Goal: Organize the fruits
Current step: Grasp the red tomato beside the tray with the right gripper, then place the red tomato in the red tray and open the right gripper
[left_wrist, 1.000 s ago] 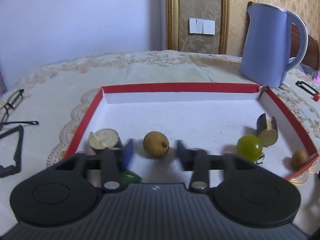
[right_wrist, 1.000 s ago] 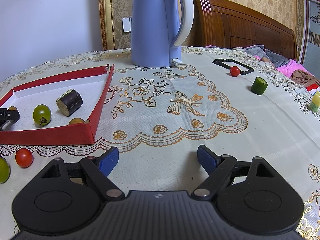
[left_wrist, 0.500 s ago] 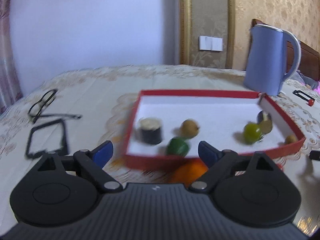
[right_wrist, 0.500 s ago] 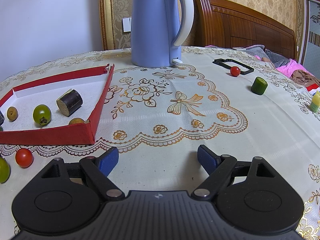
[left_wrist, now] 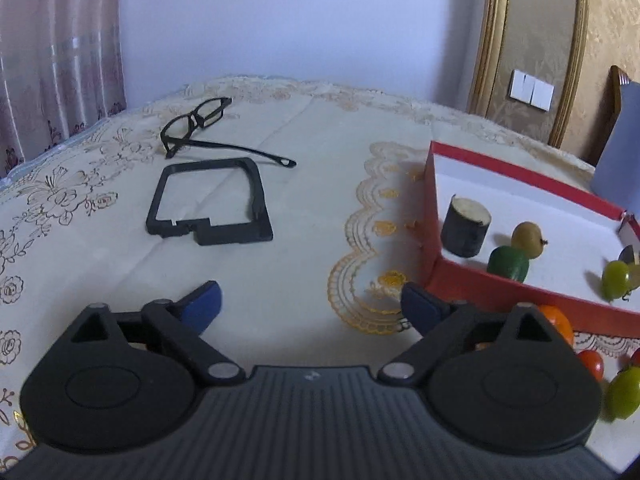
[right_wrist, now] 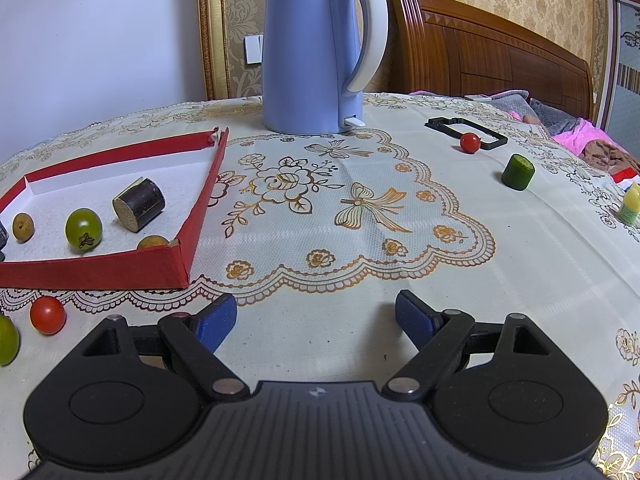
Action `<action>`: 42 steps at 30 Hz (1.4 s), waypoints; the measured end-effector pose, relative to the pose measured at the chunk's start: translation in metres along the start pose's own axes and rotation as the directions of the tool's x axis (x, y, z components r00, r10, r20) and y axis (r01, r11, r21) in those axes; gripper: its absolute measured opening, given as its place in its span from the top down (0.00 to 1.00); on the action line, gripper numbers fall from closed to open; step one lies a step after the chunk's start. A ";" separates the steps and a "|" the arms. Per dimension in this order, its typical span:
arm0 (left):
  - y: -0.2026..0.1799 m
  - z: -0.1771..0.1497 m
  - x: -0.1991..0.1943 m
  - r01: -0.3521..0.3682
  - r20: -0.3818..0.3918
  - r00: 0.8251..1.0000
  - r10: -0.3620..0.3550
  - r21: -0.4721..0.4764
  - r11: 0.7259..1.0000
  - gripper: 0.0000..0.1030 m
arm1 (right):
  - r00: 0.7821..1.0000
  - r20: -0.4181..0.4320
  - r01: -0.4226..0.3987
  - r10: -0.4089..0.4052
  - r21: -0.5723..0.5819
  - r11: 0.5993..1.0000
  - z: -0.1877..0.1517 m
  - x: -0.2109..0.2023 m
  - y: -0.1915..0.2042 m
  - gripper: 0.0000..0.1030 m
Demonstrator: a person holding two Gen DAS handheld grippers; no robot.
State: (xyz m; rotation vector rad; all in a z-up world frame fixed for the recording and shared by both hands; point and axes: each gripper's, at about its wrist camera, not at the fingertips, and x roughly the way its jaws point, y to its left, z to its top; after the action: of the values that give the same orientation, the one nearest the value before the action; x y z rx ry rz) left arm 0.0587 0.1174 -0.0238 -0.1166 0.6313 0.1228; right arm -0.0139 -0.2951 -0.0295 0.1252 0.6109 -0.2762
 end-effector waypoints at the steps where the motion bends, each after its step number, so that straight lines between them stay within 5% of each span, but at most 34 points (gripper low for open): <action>1: -0.001 0.000 0.001 -0.002 -0.004 1.000 0.002 0.013 1.000 0.01 | 1.000 0.000 0.000 0.000 0.000 1.000 0.000 0.000 0.000 0.16; 5: -0.008 0.000 0.006 -0.023 -0.024 0.999 0.025 0.053 0.998 0.00 | 1.000 0.022 0.005 -0.006 0.034 0.999 -0.003 -0.006 -0.002 0.15; 17: -0.008 -0.001 0.005 -0.016 -0.020 1.000 0.017 0.043 0.999 0.00 | 0.945 0.049 -0.324 0.323 0.014 0.946 -0.015 -0.038 0.055 0.15; 22: -0.007 0.000 0.005 -0.013 -0.019 1.000 0.013 0.038 0.999 0.00 | 0.942 0.053 -0.331 0.332 -0.028 0.943 -0.011 -0.037 0.083 0.26; 24: -0.006 0.000 0.005 -0.012 -0.019 1.000 0.013 0.038 0.999 0.00 | 0.941 0.035 -0.336 0.338 -0.045 0.941 -0.010 -0.034 0.091 0.41; 31: -0.006 0.000 0.003 -0.006 -0.015 1.000 0.007 0.029 1.000 0.00 | 0.947 0.001 -0.320 0.322 -0.117 0.940 -0.013 -0.021 0.116 0.48; 35: -0.005 0.000 0.003 -0.005 -0.015 1.000 0.005 0.027 1.000 0.00 | 0.950 -0.003 -0.308 0.311 -0.150 0.939 -0.013 -0.019 0.122 0.73; 42: -0.005 0.000 0.003 -0.004 -0.014 1.000 0.005 0.027 1.000 0.00 | 0.952 0.036 -0.294 0.303 -0.159 0.943 -0.013 -0.023 0.121 0.74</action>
State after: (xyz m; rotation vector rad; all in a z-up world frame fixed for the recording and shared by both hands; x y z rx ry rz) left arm 0.0620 0.1124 -0.0253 -0.0904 0.6472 0.1181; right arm -0.0040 -0.1721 -0.0224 0.0607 0.5426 0.0611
